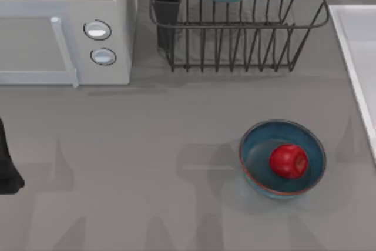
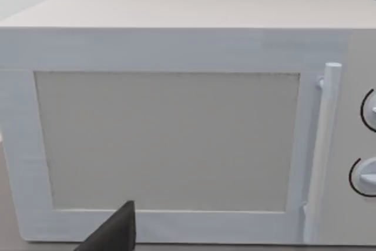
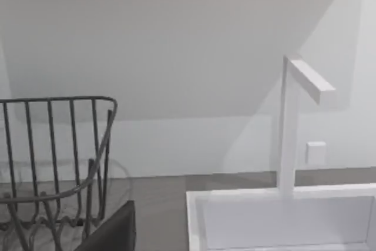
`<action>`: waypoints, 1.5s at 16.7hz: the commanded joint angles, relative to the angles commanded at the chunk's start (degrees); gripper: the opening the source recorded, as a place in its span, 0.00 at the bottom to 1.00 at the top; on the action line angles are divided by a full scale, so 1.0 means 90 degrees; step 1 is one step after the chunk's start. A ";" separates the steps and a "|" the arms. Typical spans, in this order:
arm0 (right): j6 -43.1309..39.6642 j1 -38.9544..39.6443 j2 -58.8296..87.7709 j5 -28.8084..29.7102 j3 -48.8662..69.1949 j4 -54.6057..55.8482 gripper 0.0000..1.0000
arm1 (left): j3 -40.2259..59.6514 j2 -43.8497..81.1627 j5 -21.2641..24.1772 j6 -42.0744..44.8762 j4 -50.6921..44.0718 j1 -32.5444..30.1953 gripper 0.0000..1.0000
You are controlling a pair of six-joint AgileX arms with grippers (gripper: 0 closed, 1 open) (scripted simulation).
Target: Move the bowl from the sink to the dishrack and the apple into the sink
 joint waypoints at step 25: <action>-0.0187 -0.0570 -0.1949 -0.0880 -0.1533 -0.0554 1.00 | 0.0000 0.0000 0.0000 0.0000 0.0000 0.0000 1.00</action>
